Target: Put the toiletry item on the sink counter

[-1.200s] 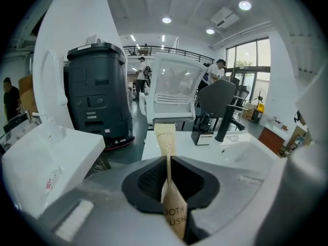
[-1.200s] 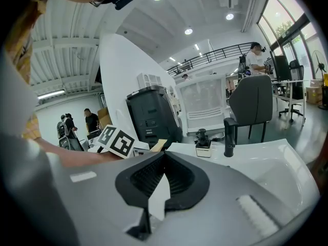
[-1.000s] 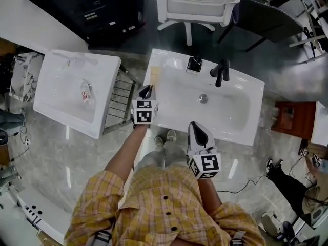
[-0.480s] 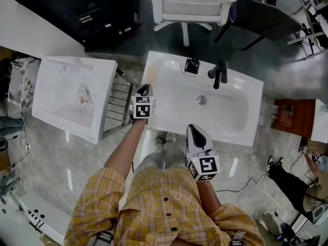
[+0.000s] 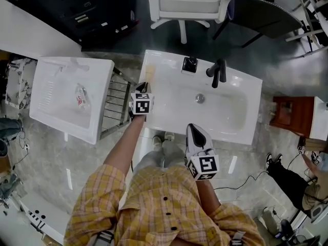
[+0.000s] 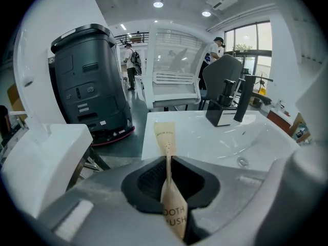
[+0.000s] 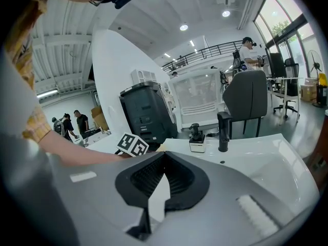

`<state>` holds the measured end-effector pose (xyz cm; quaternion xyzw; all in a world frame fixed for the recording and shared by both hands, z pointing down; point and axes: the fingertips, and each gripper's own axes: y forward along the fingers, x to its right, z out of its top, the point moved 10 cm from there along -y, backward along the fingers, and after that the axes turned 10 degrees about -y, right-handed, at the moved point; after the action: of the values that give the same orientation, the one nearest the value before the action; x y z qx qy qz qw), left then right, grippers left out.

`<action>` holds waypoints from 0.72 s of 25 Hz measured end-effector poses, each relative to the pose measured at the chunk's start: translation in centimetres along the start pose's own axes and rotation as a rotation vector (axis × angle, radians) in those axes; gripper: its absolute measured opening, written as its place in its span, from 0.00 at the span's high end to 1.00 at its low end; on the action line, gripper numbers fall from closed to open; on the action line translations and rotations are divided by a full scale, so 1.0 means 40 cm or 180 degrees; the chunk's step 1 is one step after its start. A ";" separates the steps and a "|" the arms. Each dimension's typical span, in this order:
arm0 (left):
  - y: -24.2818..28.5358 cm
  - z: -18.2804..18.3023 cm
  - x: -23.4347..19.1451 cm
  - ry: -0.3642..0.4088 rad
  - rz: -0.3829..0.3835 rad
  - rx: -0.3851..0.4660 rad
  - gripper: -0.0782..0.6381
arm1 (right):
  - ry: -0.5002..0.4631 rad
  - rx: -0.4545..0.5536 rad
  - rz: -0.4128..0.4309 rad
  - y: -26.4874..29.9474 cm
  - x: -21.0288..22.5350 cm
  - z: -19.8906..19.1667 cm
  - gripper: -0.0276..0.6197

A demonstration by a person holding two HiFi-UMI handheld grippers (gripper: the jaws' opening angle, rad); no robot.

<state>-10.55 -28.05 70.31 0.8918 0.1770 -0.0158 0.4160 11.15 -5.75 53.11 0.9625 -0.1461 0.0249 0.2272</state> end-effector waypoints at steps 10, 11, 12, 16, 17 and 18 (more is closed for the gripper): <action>0.018 -0.006 0.007 0.0075 -0.0050 -0.0170 0.74 | 0.0004 -0.0012 0.0014 0.001 0.000 0.001 0.96; 0.019 -0.005 0.011 0.0089 -0.0063 -0.0190 0.72 | 0.0003 -0.0010 0.0013 0.000 0.001 0.001 0.96; 0.022 -0.005 0.013 0.0094 -0.0067 -0.0192 0.71 | 0.0003 -0.0008 0.0011 0.000 0.002 0.000 0.96; 0.027 -0.004 0.010 0.0068 -0.0046 -0.0136 0.65 | 0.0009 0.0000 0.0009 -0.004 0.002 0.000 0.96; 0.024 -0.003 0.009 0.0058 -0.0042 -0.0132 0.64 | 0.0010 0.0004 0.0008 -0.006 0.001 0.000 0.96; 0.019 -0.003 0.010 0.0044 -0.0040 -0.0140 0.64 | 0.0011 0.0007 0.0007 -0.008 0.000 0.001 0.96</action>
<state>-9.96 -28.28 70.87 0.8815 0.1858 -0.0084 0.4341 11.24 -5.48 52.91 0.9625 -0.1468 0.0270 0.2264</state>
